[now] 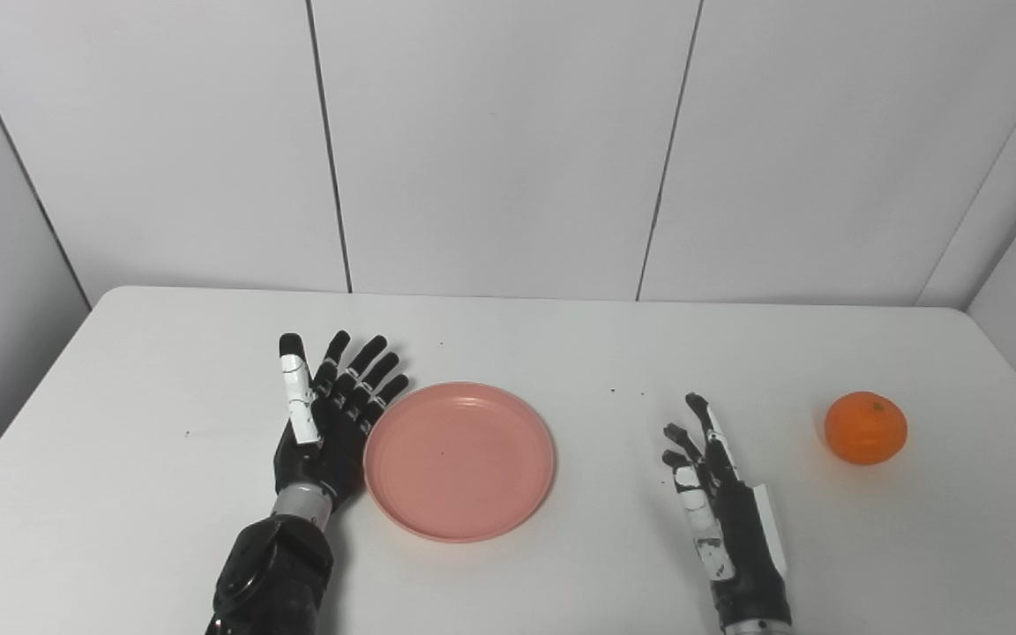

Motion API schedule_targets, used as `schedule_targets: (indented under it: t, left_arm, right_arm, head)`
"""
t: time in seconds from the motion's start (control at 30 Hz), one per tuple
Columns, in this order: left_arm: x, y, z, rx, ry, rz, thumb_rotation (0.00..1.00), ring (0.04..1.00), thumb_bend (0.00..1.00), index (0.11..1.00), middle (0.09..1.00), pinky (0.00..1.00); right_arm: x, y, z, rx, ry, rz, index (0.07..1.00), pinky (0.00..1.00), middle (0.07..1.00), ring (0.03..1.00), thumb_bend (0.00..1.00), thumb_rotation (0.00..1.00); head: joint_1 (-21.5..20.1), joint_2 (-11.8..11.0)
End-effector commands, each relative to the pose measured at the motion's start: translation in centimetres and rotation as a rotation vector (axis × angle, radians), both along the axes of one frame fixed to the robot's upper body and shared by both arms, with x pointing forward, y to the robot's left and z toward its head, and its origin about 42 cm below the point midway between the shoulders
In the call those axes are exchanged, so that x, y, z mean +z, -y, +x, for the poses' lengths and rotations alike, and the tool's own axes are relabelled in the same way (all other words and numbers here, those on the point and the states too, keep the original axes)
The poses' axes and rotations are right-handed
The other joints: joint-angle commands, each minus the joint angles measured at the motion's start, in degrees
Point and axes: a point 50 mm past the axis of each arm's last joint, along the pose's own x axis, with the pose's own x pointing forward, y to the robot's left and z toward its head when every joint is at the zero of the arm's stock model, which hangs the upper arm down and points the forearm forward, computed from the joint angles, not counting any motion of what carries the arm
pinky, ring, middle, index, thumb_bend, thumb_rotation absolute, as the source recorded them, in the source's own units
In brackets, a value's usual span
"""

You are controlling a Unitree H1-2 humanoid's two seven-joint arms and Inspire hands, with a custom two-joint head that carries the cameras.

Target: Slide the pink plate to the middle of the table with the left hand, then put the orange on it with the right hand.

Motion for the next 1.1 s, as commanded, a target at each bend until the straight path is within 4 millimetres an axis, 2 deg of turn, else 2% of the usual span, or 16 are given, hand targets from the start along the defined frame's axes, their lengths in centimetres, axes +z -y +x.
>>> schedule_targets:
  t: [0.0, 0.67, 1.07]
  left_arm:
    - [-2.3, 0.9, -0.9, -0.023, -0.123, 0.002, 0.92, 0.848, 0.78, 0.966, 0.842, 0.80]
    - [-2.5, 4.1, -1.3, -0.074, -0.127, -0.031, 0.92, 0.857, 0.78, 0.968, 0.841, 0.82]
    - [-2.6, 5.6, -2.1, -0.071, -0.137, -0.035, 0.92, 0.871, 0.77, 0.975, 0.838, 0.84]
  right_arm:
    - [-2.4, -0.6, -1.4, -0.022, -0.063, 0.031, 0.958, 0.87, 1.000, 0.908, 0.83, 1.00]
    - [-2.5, -1.0, -1.3, -0.025, -0.060, 0.028, 0.935, 0.86, 1.000, 0.891, 0.81, 1.00]
    - [-2.4, -1.4, -1.2, -0.009, -0.071, 0.019, 0.941, 0.84, 0.991, 0.886, 0.79, 1.00]
  head:
    - [0.04, -0.06]
    - [-0.41, 0.32]
    - [-0.74, 0.41]
